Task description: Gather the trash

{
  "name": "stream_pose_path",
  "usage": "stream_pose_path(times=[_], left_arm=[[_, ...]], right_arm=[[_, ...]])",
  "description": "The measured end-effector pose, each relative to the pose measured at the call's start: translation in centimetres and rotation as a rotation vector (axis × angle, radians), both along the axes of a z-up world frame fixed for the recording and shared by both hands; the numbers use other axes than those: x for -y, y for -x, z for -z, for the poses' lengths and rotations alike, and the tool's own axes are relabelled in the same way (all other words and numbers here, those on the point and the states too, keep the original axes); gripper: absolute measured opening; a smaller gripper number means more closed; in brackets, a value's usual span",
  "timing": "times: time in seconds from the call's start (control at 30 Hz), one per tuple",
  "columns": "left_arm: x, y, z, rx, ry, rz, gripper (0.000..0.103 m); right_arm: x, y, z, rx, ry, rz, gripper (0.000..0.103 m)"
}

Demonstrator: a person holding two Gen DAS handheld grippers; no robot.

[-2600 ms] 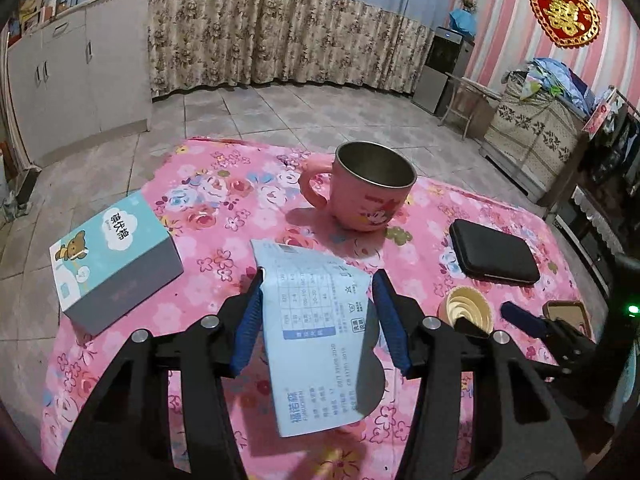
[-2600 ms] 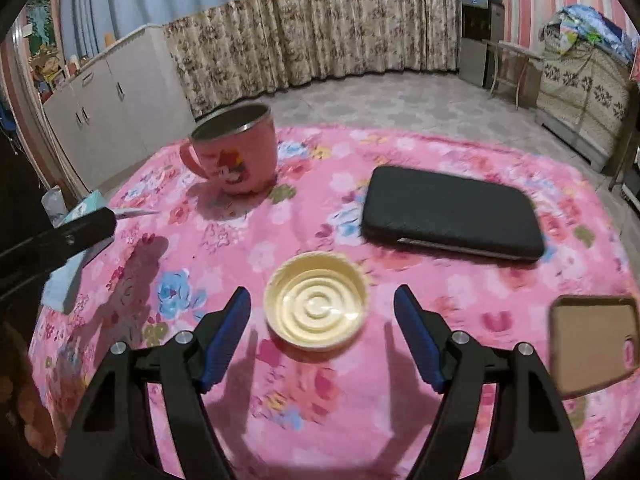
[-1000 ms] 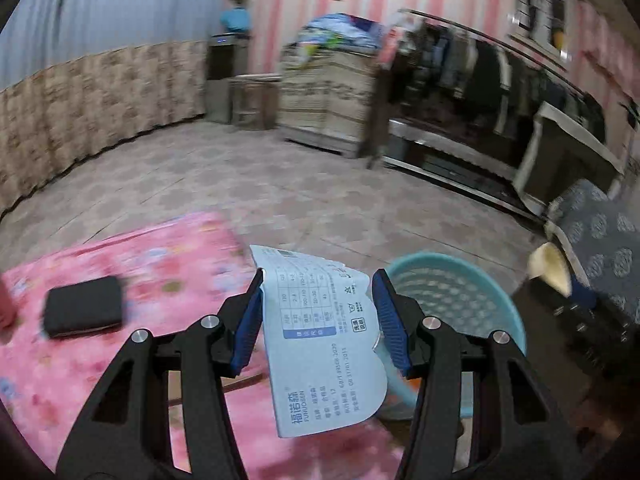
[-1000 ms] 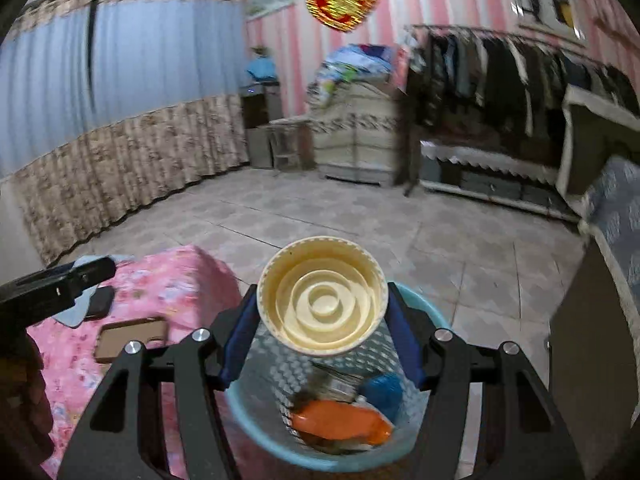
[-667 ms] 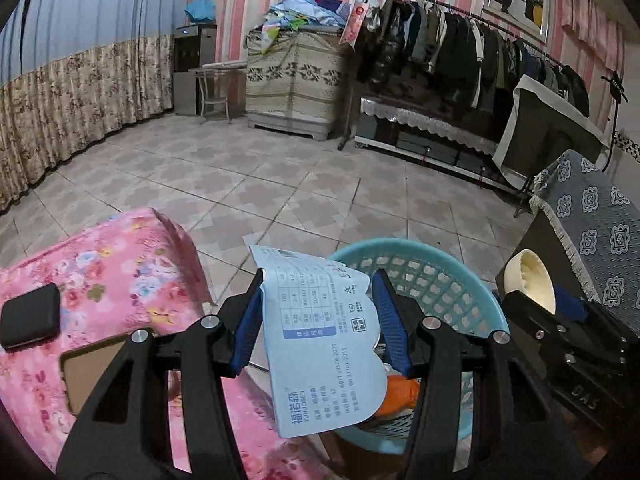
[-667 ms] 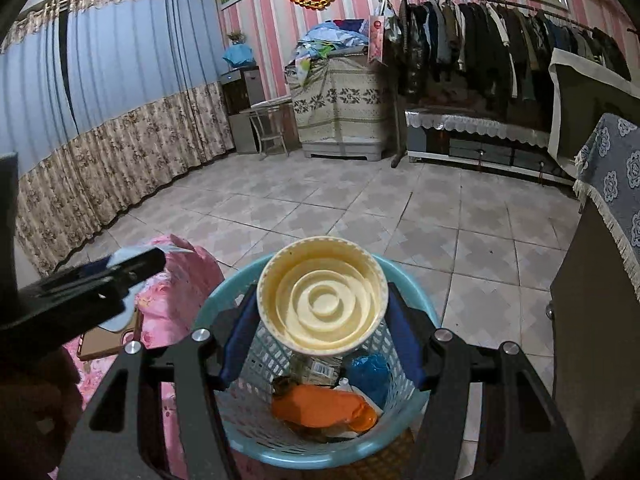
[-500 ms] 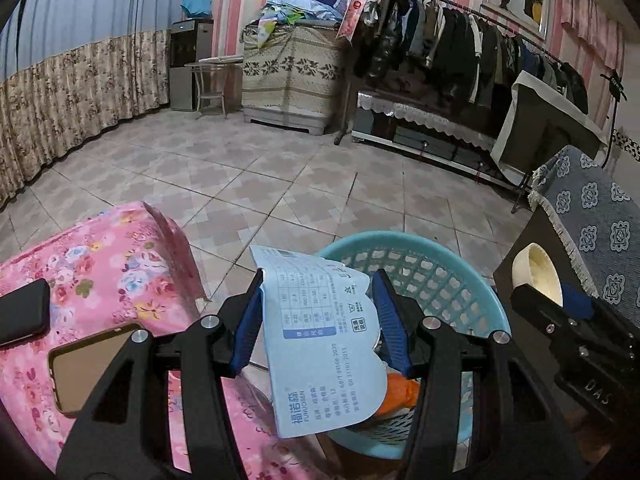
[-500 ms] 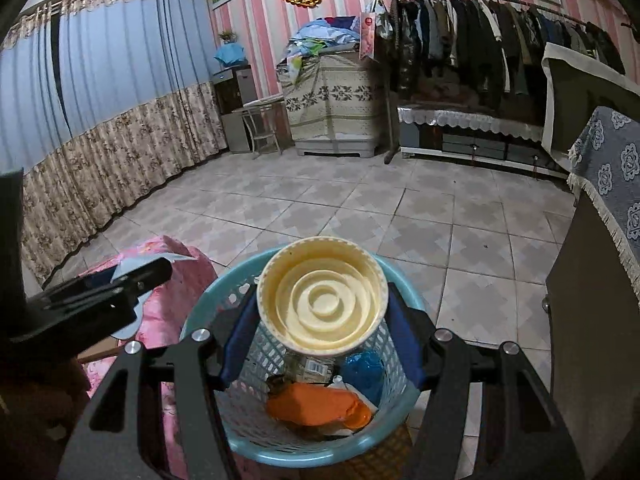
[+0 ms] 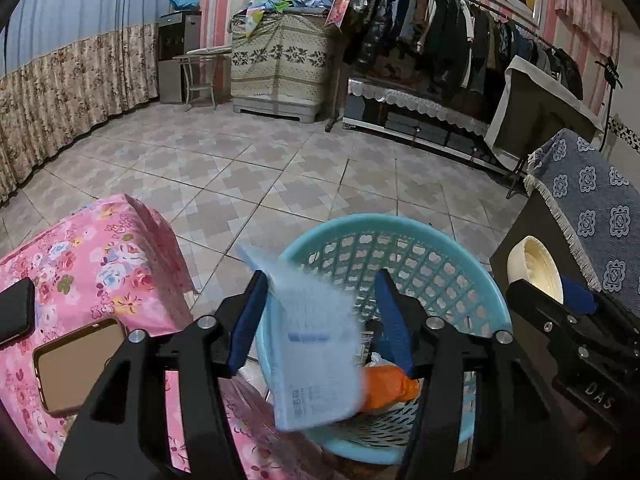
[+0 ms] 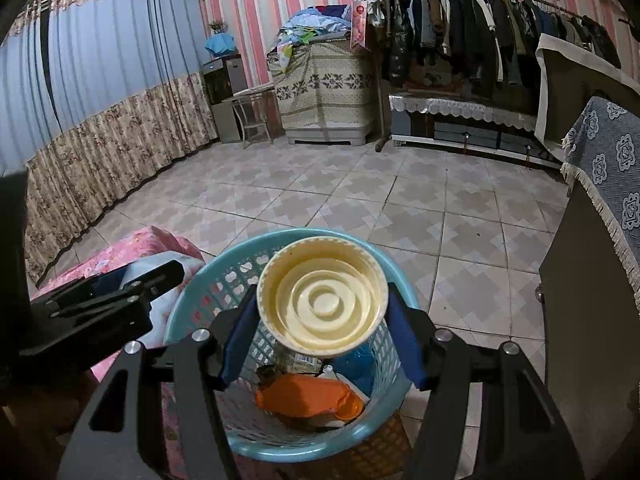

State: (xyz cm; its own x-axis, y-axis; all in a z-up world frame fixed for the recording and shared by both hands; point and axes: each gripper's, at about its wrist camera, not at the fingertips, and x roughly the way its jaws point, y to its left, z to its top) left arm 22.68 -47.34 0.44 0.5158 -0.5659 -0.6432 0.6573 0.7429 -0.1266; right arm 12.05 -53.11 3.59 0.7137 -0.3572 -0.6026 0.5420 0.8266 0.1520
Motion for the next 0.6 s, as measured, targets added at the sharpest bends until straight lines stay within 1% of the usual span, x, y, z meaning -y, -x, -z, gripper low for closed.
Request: stream_pose_path(times=[0.07, 0.3, 0.47, 0.6], left_arm=[[-0.15, -0.07, 0.07, 0.003, 0.002, -0.015, 0.060], [-0.36, -0.11, 0.05, 0.001, 0.006, -0.023, 0.060], [-0.55, -0.03, -0.10, 0.007, 0.008, -0.021, 0.060], [-0.93, -0.09, -0.11, 0.005, 0.017, -0.026, 0.060]], right_arm=[[0.05, -0.07, -0.21, -0.001, 0.005, 0.008, 0.061], [-0.39, 0.02, -0.39, 0.009, 0.004, -0.007, 0.061], [-0.44, 0.07, -0.61, 0.018, 0.006, -0.002, 0.064], [-0.63, 0.10, -0.81, 0.020, 0.007, -0.006, 0.064]])
